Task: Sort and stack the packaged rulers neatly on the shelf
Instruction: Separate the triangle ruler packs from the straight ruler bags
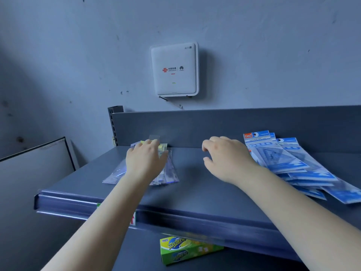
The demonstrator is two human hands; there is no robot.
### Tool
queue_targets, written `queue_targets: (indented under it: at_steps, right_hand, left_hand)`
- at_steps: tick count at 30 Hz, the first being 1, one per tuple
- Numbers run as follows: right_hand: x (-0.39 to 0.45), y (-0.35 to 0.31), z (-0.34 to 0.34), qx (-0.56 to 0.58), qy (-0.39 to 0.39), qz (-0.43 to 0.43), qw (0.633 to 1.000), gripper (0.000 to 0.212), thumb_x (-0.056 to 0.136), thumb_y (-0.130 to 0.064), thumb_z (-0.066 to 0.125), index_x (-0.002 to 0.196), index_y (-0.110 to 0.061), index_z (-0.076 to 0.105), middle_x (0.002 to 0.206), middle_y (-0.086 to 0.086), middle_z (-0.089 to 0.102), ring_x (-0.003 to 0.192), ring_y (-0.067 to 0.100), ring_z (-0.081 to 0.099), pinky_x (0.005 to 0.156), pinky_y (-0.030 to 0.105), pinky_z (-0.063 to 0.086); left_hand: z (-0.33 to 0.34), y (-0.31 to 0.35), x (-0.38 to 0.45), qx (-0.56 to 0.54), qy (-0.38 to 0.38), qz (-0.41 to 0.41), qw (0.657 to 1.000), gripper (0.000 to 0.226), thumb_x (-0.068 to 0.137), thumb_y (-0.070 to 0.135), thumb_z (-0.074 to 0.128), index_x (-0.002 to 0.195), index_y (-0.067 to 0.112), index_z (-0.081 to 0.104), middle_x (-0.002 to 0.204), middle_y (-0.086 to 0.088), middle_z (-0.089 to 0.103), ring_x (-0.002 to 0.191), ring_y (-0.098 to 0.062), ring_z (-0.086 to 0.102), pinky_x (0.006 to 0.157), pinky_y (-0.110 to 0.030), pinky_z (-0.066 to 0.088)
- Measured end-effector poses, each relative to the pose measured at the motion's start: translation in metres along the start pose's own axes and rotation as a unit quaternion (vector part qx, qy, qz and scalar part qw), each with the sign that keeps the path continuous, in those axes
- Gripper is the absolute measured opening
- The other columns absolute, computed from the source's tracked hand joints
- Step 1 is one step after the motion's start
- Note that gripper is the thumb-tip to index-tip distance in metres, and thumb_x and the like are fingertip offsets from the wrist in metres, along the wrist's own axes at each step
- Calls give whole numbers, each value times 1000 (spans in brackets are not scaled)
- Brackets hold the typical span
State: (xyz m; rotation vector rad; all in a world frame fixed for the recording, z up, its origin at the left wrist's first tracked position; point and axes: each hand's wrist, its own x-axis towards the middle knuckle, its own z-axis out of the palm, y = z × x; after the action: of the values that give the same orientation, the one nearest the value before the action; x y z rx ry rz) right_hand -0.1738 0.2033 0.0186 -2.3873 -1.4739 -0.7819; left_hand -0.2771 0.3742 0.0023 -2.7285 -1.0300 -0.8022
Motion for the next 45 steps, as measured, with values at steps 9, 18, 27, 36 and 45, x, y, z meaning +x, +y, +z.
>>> queue_targets:
  at_steps: [9,18,27,36,45]
  right_hand:
    - [-73,103,-42,-163,-29,74,983,24,92,-23,43,115,-15,46,116,2,51,107,24,47,72,30,25]
    - [-171,210,-92,-200,-44,156,966,36,94,-38,42,123,-18,45,122,2,47,118,26,41,93,37,33]
    - [-264,295,-121,-185,-82,227,953,40,93,-38,41,129,-20,44,129,2,46,122,25,39,96,36,32]
    - [-311,364,-131,-105,-114,314,937,46,94,-45,40,134,-22,42,133,-1,46,122,22,42,96,37,38]
    - [-297,406,-115,-3,-126,389,912,39,92,-43,48,121,-16,52,122,3,52,108,23,53,87,34,46]
  left_hand:
    - [-17,179,-22,-22,53,214,975,34,96,36,37,122,18,48,116,2,55,107,-24,51,86,-31,34]
    - [-28,341,-71,-51,14,303,952,41,94,45,39,125,18,43,118,0,53,113,-25,48,94,-37,33]
    - [-28,446,-121,-69,-1,340,938,41,94,47,35,122,19,46,115,3,56,105,-23,52,83,-31,32]
    - [-20,507,-123,-50,-64,341,937,43,95,49,35,122,18,46,117,0,55,112,-24,50,91,-33,34]
    - [12,553,-81,-100,-203,276,934,51,92,57,36,126,20,46,128,0,55,115,-23,52,77,-29,34]
